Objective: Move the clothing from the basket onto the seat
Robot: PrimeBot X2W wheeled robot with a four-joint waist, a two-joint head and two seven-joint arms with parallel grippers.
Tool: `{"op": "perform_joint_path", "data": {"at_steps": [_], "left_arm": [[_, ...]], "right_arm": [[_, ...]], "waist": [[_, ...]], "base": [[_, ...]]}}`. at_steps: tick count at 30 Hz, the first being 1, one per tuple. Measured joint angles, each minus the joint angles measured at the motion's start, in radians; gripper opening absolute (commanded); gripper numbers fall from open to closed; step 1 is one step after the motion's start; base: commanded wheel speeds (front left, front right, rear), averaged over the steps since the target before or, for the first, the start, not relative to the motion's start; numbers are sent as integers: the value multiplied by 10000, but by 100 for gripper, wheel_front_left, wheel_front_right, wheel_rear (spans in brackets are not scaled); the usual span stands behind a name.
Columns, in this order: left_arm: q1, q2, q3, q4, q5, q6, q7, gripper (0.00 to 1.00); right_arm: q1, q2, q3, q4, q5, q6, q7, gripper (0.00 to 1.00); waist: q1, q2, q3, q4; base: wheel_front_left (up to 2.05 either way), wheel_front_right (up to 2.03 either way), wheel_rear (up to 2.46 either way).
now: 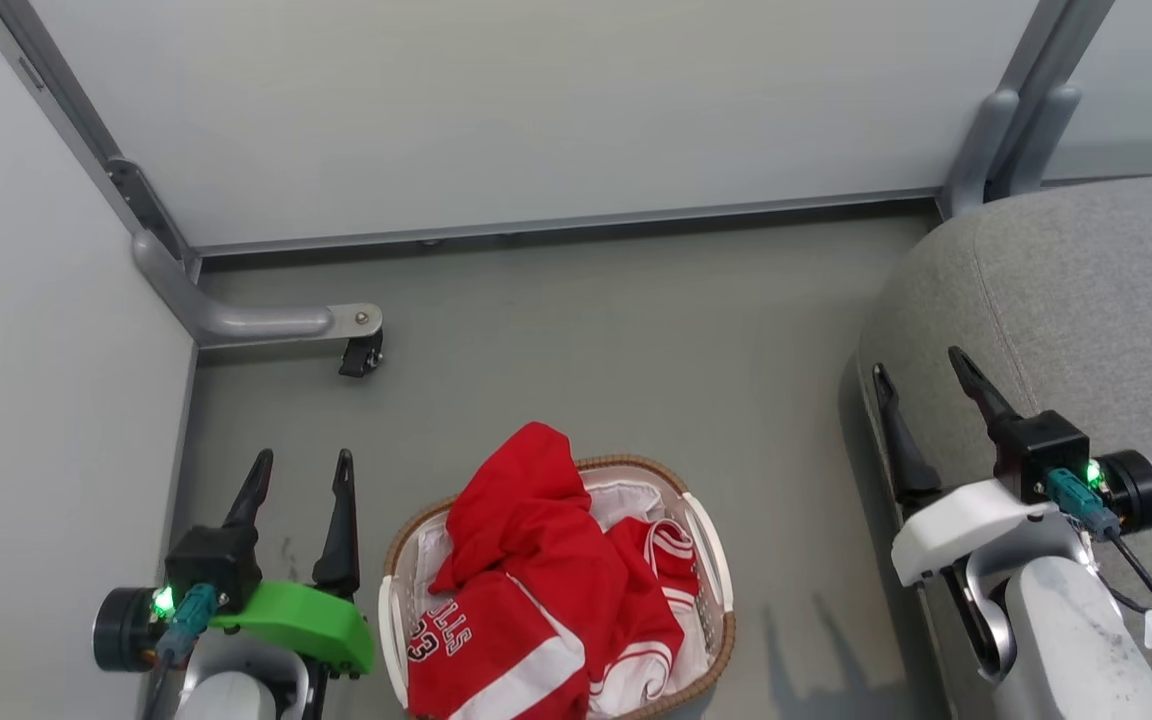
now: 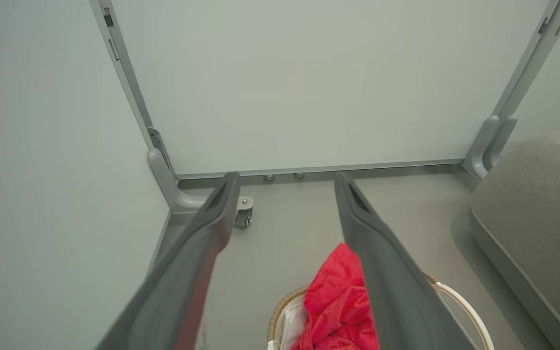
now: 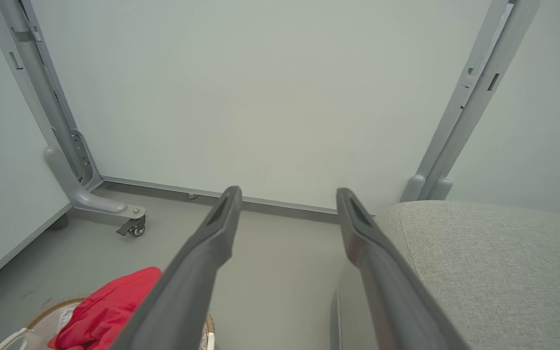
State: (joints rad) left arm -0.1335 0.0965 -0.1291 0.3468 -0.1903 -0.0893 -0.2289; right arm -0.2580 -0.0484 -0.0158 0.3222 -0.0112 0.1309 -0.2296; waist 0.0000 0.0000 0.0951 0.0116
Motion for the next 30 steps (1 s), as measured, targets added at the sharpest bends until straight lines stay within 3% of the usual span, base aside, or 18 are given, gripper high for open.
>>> {"op": "perform_joint_path", "data": {"at_steps": [6, 14, 30], "left_arm": [[-792, -127, -253, 213, 171, -313, -104, 100], [-1922, -67, -899, 1112, 359, -385, -274, 100], [-3555, 740, -2268, 2867, -81, -397, -355, 100]], "right_arm": [[-663, 0, 259, -324, -353, 0, -104, 100], [-1553, -6, 621, -748, -690, 4, -249, 100], [-2548, -13, 924, -1415, -500, 4, -336, 100]], "waist": [[0, 0, 834, -153], [1, 0, 2247, -495], [1, 0, 5099, -1363]], "base": [[0, 0, 0], [0, 0, 0], [0, 0, 0]]}}
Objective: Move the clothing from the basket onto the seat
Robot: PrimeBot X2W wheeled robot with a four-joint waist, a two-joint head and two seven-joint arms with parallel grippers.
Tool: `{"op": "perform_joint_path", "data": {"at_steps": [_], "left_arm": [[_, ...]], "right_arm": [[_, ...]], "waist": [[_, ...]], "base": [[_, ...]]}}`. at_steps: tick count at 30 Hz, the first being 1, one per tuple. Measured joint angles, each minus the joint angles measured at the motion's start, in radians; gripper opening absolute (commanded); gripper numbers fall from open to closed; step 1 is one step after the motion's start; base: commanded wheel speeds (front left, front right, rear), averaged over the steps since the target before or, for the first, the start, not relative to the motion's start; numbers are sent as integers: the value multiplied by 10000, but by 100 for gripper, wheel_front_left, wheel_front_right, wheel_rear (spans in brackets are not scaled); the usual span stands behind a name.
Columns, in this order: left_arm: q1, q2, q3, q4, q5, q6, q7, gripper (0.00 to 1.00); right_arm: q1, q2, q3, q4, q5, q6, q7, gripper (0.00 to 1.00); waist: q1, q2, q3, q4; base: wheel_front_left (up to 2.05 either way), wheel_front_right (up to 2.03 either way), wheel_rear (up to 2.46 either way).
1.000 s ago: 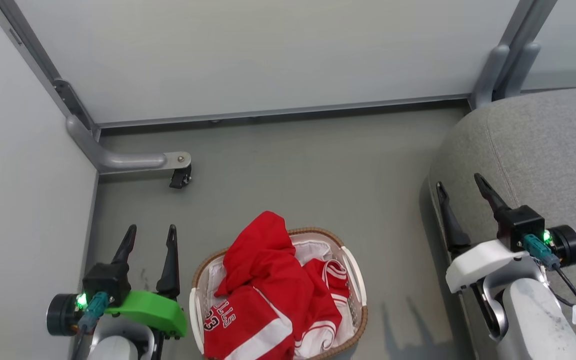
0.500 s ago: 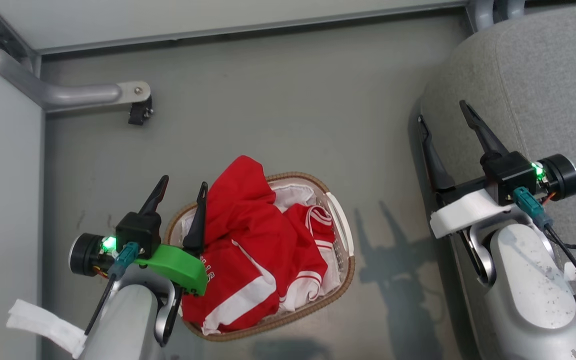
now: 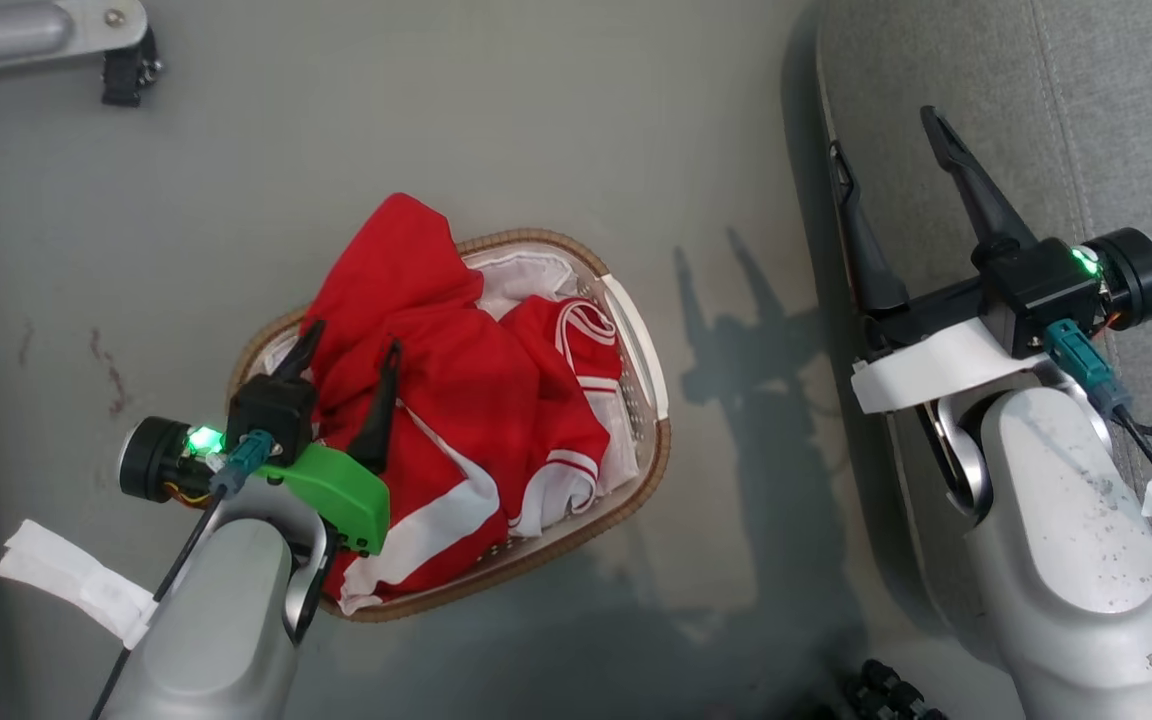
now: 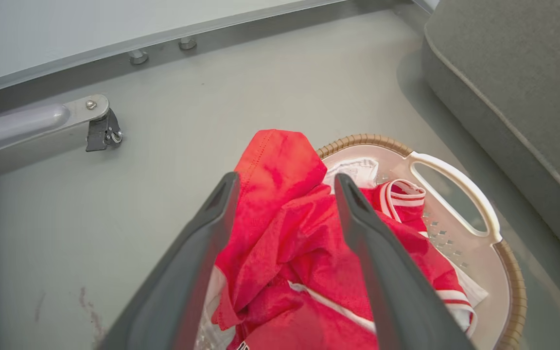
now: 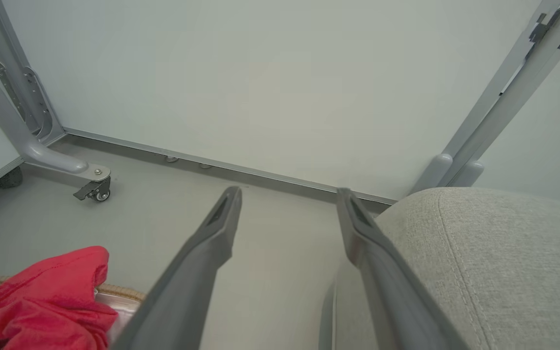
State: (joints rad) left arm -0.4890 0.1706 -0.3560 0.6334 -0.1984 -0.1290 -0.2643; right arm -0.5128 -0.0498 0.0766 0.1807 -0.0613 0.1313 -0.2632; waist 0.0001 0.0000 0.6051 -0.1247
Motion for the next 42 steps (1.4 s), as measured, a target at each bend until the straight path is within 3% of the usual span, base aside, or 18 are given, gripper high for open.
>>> {"op": "perform_joint_path", "data": {"at_steps": [10, 23, 27, 28, 29, 42], "left_arm": [[-965, 420, -920, 1847, -337, 0, -4, 100], [-1861, 63, -1712, 5072, -972, 0, 40, 100], [-2167, -29, -2073, 5496, -1166, 54, 19, 100], [-2204, -58, -2182, 5603, -1248, 59, 33, 46], [-2228, -75, -2280, 5666, -1315, 61, 40, 0], [-1708, -278, -3080, 5482, -2700, 0, 65, 0]], "right_arm": [[-307, 4, 50, -184, 217, 0, 0, 100], [-271, 4, -29, -138, 328, 0, 0, 100], [-272, 4, -4, -117, 357, 0, 0, 100], [-273, 4, 10, -105, 357, 0, 0, 100], [-273, 4, 25, -92, 360, 0, 0, 100], [-65, 8, 207, 351, 608, 0, 0, 100]], "waist": [[1, 0, 1473, -451], [0, 0, 2276, -821], [-1, 0, 2316, -826], [-1, 1, 2310, -822], [-1, 1, 2299, -819], [0, 0, 1229, -841]], "base": [[0, 0, 0], [0, 0, 0], [0, 0, 0], [0, 0, 0], [0, 0, 0], [0, 0, 0]]}}
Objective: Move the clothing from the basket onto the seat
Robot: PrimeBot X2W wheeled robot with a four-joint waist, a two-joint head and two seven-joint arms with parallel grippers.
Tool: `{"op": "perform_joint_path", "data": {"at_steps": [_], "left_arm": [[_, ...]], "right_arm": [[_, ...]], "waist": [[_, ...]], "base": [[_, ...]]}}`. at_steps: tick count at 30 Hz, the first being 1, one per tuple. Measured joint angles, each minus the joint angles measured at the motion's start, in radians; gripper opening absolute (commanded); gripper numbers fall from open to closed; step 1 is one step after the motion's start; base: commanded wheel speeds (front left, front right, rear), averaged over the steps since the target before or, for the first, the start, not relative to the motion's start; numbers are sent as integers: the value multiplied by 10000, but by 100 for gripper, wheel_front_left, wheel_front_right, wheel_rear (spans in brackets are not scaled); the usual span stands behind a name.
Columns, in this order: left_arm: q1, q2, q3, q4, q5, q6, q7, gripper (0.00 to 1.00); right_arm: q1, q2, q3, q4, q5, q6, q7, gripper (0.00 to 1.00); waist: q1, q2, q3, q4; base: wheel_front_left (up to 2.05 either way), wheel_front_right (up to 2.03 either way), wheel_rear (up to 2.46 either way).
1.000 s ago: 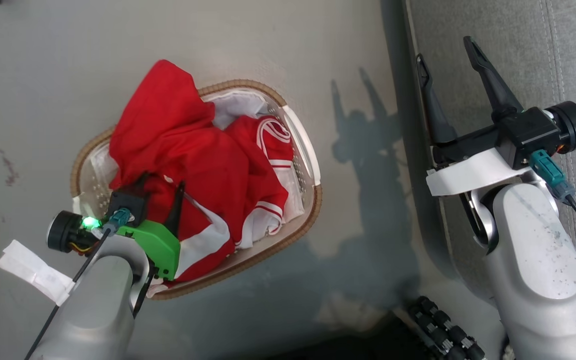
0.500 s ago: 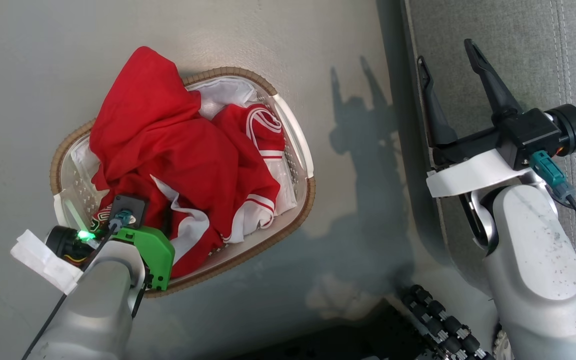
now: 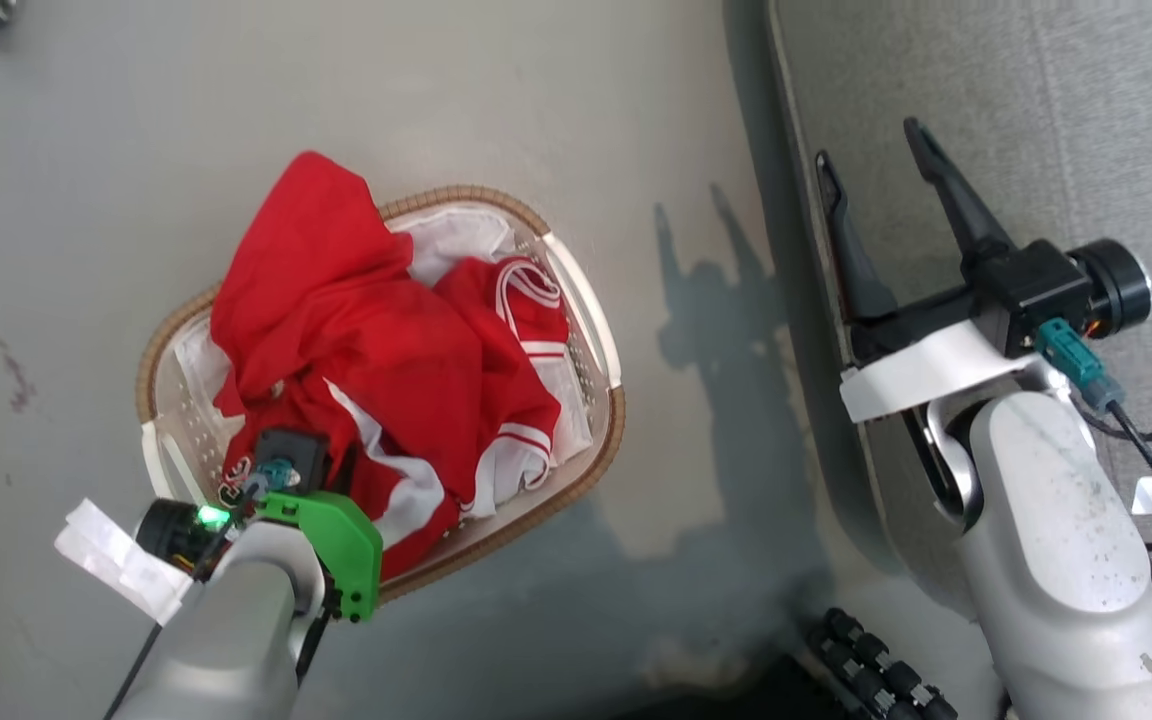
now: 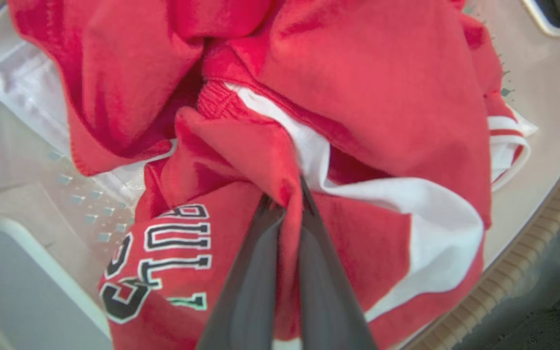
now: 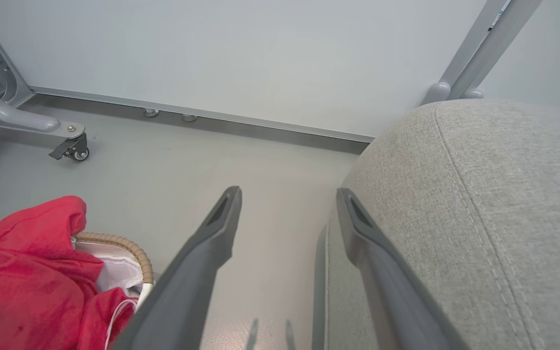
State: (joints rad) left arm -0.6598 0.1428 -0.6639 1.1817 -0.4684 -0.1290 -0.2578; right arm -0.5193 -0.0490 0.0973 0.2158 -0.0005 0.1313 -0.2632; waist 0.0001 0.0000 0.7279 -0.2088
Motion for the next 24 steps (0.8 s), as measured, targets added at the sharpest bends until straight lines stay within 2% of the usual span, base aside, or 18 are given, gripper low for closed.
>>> {"op": "perform_joint_path", "data": {"at_steps": [4, 10, 24], "left_arm": [[402, -56, 94, -408, -265, 0, -33, 0], [1379, -144, 920, -1388, -453, 52, -48, 0], [3503, -642, 2596, -4073, 546, 161, -46, 0]], "right_arm": [[320, -2, -71, 199, 13, 0, 0, 100], [935, -4, -167, 541, -23, 0, 0, 100], [2615, 0, -428, 1143, -230, 0, 0, 100]], "waist": [[0, 0, -619, 33], [-1, 0, -1803, 144], [-2, 0, -4603, 682]], "base": [[0, 0, 0], [0, 0, 0], [0, 0, 0]]}}
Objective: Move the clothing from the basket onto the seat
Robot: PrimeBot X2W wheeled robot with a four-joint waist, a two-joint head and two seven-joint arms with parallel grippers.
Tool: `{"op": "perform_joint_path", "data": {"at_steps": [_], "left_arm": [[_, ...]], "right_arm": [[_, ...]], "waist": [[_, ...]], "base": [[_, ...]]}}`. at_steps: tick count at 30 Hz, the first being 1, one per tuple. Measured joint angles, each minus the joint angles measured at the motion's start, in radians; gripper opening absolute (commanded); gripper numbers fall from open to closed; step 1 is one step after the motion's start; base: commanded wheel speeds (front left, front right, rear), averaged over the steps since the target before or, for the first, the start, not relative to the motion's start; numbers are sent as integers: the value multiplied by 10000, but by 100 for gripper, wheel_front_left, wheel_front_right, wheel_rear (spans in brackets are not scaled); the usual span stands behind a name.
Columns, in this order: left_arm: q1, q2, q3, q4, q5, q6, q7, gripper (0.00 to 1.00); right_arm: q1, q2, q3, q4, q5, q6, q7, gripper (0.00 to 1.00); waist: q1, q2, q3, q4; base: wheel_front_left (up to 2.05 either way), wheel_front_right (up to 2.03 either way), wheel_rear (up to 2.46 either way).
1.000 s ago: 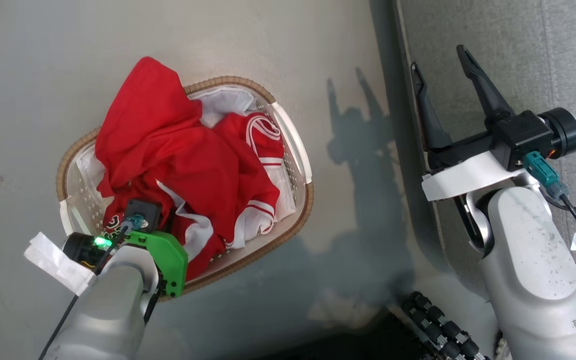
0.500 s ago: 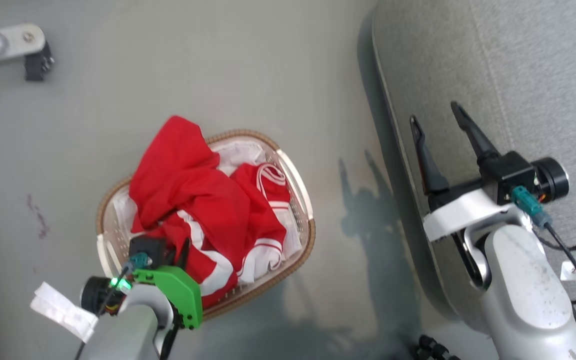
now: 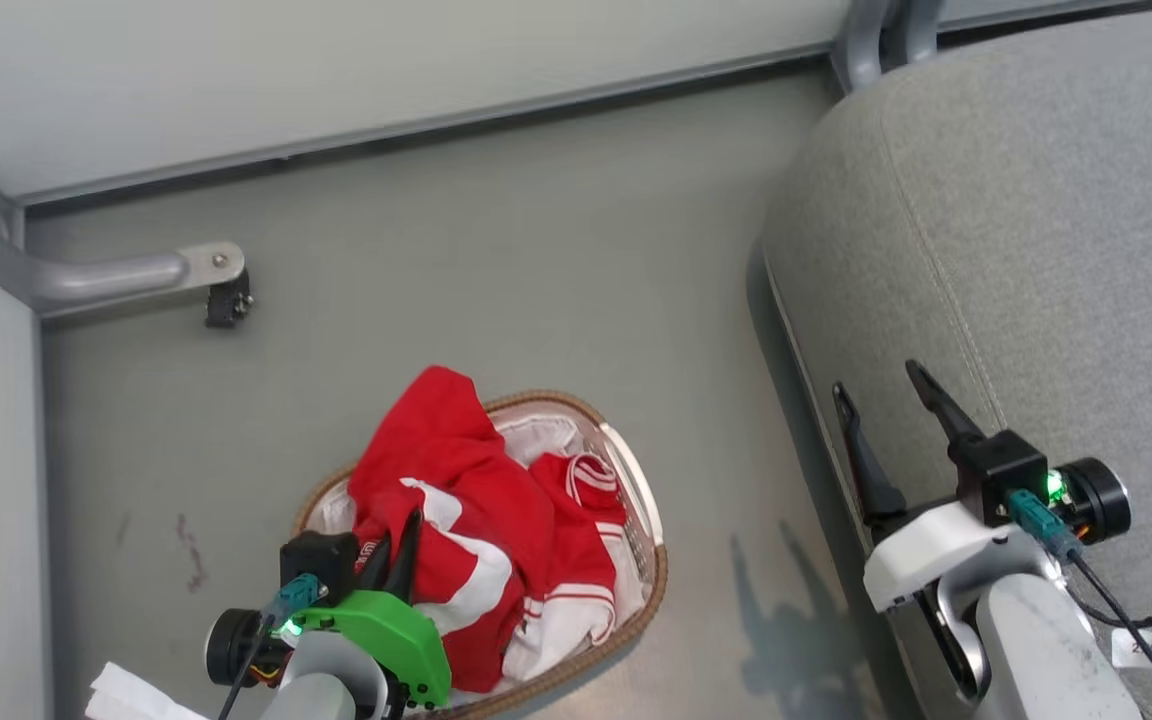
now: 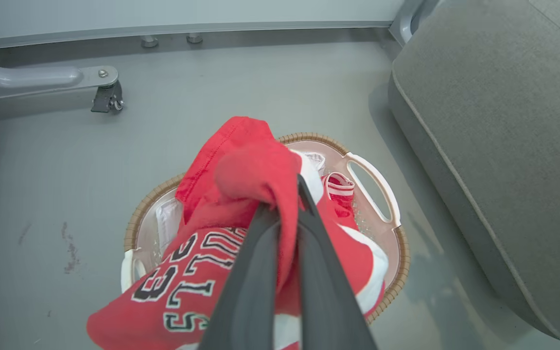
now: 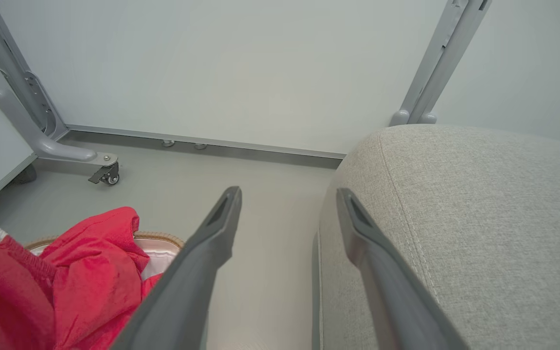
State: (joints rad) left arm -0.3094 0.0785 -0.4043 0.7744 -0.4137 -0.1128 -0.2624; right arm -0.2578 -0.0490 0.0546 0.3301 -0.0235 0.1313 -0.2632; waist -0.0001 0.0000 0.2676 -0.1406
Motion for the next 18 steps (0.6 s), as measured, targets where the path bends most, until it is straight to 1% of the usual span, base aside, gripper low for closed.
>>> {"op": "perform_joint_path", "data": {"at_steps": [6, 10, 14, 18], "left_arm": [[497, -117, 610, -1262, 629, -13, -15, 0], [569, -213, 941, -1967, 784, -36, -15, 0], [462, -249, 1039, -2963, 997, -102, -17, 0], [56, -267, 947, -3739, 1026, -115, -17, 0]], "right_arm": [[650, 4, -17, 98, -31, 0, 0, 100], [979, 2, 21, 174, -33, 0, 0, 100], [1302, 0, 111, 207, -17, 0, 0, 100], [1533, 2, 328, 282, -10, 0, 0, 100]], "waist": [[0, 0, -1052, 324], [0, 0, -1666, 530], [0, 0, -2277, 764], [0, 0, -2629, 957]], "base": [[0, 0, 0], [0, 0, 0], [0, 0, 0], [0, 0, 0]]}}
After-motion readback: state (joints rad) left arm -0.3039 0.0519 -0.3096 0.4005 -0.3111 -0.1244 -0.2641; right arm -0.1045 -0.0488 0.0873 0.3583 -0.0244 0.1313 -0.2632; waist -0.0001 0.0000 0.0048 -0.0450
